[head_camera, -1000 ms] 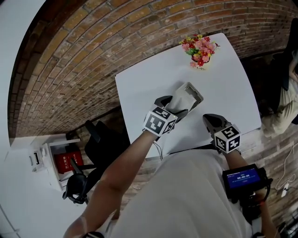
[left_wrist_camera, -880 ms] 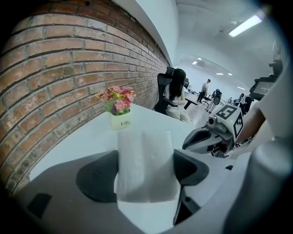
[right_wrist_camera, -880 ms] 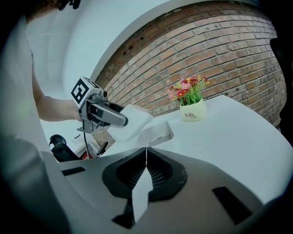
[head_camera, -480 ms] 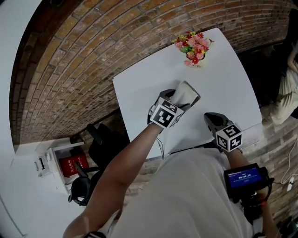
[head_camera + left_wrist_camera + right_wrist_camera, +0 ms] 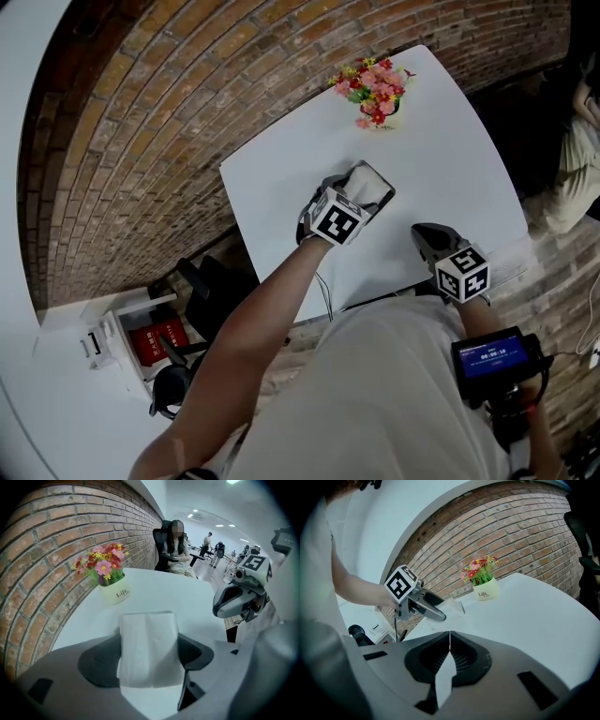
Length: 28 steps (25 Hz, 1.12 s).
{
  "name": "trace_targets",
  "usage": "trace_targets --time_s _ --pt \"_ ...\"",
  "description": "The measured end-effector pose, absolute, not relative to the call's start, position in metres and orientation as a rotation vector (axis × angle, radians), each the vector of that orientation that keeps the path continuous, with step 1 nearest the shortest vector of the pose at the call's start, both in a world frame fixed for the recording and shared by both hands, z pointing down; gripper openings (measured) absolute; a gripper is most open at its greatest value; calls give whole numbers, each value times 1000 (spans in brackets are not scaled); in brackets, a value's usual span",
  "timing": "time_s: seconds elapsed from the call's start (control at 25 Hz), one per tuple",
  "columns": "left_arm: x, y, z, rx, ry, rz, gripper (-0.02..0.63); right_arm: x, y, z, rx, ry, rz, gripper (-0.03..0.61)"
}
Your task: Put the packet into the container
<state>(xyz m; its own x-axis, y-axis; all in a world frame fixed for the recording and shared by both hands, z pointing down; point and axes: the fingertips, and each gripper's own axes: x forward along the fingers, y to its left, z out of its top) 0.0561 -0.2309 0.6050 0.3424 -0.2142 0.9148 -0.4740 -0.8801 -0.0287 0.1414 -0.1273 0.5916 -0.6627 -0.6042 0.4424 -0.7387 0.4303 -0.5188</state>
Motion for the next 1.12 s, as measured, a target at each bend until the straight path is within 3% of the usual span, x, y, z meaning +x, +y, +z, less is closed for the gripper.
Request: trace_targets --time_s 0.64,1.12 --pt "68 -237 636 2367 -479 1771 379 178 -123 598 1235 -2449 1088 11" --pt "66 -234 640 2317 -480 1748 395 178 -120 601 1214 -2455 1089 11"
